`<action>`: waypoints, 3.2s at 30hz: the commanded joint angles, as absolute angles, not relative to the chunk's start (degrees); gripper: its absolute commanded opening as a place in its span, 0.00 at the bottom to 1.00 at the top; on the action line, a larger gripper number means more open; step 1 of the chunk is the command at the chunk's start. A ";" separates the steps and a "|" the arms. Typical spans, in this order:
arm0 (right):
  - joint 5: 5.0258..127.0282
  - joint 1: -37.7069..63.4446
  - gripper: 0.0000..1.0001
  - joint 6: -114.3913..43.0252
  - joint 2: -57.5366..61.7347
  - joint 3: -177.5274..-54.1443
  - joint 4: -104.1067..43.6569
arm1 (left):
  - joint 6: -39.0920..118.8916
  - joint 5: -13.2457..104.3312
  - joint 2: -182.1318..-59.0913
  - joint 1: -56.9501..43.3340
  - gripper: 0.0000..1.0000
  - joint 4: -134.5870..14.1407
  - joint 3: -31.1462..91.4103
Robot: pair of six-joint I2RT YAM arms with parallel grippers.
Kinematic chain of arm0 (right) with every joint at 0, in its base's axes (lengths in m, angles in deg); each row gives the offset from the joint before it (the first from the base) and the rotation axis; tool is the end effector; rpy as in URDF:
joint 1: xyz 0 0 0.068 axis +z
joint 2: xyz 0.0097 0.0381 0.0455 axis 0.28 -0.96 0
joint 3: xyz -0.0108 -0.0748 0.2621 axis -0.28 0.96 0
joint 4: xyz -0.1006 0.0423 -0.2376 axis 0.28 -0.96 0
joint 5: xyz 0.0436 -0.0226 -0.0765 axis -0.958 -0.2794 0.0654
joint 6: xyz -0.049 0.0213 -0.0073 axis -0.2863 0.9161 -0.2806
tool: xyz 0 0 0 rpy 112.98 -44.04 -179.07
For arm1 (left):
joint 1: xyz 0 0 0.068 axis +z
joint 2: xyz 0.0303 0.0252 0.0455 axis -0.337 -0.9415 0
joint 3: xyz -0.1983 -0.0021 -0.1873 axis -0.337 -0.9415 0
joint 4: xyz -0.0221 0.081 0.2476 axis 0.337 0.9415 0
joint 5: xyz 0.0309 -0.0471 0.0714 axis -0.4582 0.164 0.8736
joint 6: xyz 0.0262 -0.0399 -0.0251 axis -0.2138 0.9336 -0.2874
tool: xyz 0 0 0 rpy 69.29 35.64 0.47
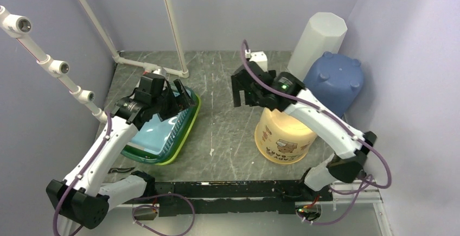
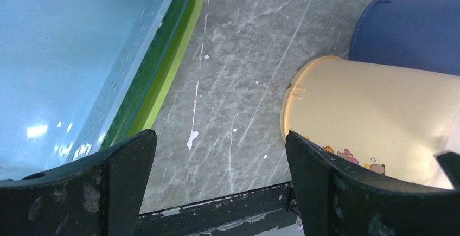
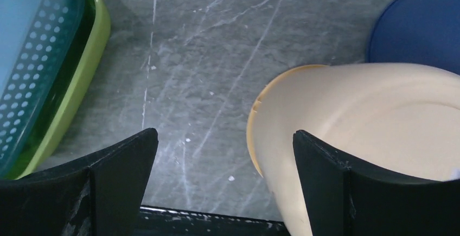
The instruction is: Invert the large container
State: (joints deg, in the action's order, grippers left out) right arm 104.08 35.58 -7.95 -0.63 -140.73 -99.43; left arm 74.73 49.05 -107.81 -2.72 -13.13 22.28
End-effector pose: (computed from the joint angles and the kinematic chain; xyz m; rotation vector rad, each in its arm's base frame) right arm 0.1821 0.2026 0.4201 -0.1407 2.3283 0.0705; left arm 0.2036 -0.0871 0.3400 -0.4622 2.3842 -0.6759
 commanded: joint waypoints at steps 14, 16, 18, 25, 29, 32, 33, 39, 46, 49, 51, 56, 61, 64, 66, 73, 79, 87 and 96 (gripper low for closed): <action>107.80 29.18 1.00 11.28 -8.81 -130.97 -95.51 | 77.51 57.57 -100.13 -2.54 0.94 -8.30 24.74; 107.54 29.18 0.99 12.63 -5.92 -126.38 -95.33 | 77.52 57.17 -100.31 -2.54 0.94 -8.90 24.38; 107.05 29.18 0.99 14.50 -2.60 -121.15 -95.43 | 77.32 56.67 -100.55 -2.54 0.94 -9.57 24.03; 105.80 29.19 0.98 18.46 7.93 -109.68 -96.08 | 76.89 55.42 -102.07 -2.54 0.94 -10.65 23.77; 108.97 28.86 0.99 20.52 10.05 -106.99 -99.24 | 76.79 55.44 -102.48 -2.54 0.94 -10.44 24.13; 111.04 28.01 1.00 21.51 10.61 -106.50 -101.84 | 76.83 55.30 -102.35 -2.54 0.94 -10.74 23.88; 111.92 27.39 1.00 21.98 10.71 -106.47 -102.89 | 76.88 55.24 -102.28 -2.54 0.94 -10.75 23.88; 112.25 25.08 1.00 14.09 13.50 -110.24 -101.83 | 76.82 55.39 -101.51 -2.54 0.94 -10.18 23.53; 92.49 25.90 0.90 0.97 19.09 -106.52 -86.22 | 75.94 56.19 -101.05 -2.55 0.94 -8.93 22.52; 91.92 27.04 0.88 3.32 17.10 -104.44 -87.35 | 74.68 57.09 -101.56 -2.54 0.94 -7.00 21.89; 93.83 28.03 0.89 5.71 15.66 -103.28 -90.01 | 73.45 57.99 -101.94 -2.54 0.94 -4.60 21.77; 100.28 28.09 0.90 15.43 15.06 -97.75 -97.20 | 70.39 59.73 -103.58 -2.54 0.94 -1.04 21.47; 106.52 24.48 0.94 19.71 15.18 -95.46 -100.75 | 67.73 58.14 -106.12 -2.54 0.94 -0.41 21.55; 106.54 21.02 0.95 19.37 16.09 -94.49 -100.09 | 67.04 55.93 -106.82 -2.54 0.94 -1.92 20.71; 106.72 19.42 0.95 19.32 16.96 -94.04 -99.78 | 66.91 55.10 -107.34 -2.54 0.94 -2.25 20.27; 104.05 17.58 0.95 12.93 17.97 -94.60 -95.17 | 66.54 51.87 -108.60 -2.54 0.94 -3.86 17.66; 91.85 17.58 0.99 1.68 22.19 -95.18 -83.64 | 64.78 46.98 -109.15 -2.54 0.94 -6.50 16.85; 74.11 17.59 1.00 -4.37 26.05 -94.86 -70.11 | 64.36 47.81 -110.98 -2.55 0.91 -6.29 16.50; 67.43 18.35 0.95 -3.77 23.00 -94.91 -66.96 | 62.40 53.66 -109.86 -2.59 0.90 -4.28 22.08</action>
